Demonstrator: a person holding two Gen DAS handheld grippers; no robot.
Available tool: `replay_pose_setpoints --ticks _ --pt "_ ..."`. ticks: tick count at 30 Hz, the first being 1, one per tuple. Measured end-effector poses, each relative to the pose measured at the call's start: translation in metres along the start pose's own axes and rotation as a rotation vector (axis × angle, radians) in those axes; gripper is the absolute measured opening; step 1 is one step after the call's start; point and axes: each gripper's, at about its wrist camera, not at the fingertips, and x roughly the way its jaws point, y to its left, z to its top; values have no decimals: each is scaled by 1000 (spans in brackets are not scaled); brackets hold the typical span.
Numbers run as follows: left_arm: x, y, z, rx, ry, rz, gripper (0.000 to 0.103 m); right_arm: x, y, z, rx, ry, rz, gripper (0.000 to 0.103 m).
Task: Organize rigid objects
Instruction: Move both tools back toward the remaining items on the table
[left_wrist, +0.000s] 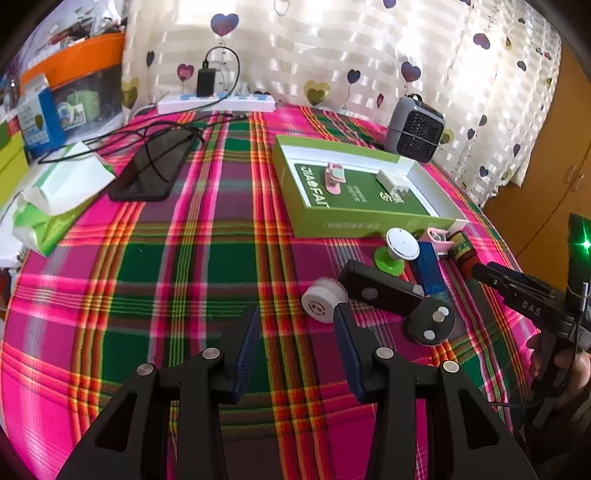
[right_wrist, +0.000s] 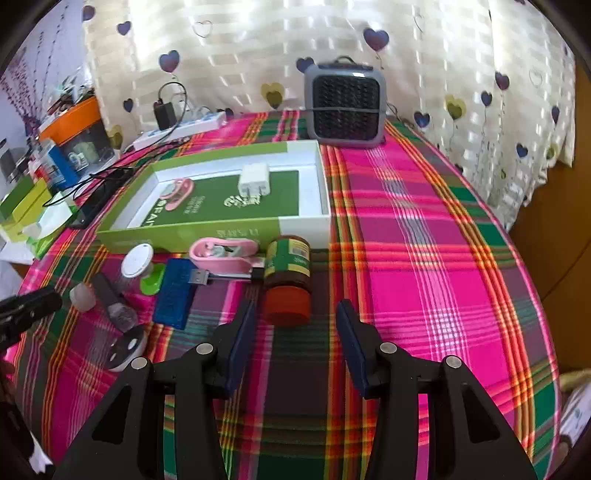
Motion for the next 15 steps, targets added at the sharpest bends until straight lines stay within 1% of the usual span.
replay_pose_setpoints --ticks 6,13,15 --pt "9 -2 -1 -14 28 -38 40 11 -1 3 -6 27 9 46" --pt "21 -6 0 -1 51 -33 40 19 0 5 -23 52 4 46" --pt "22 -7 2 3 45 -31 40 21 0 6 -25 55 4 46"
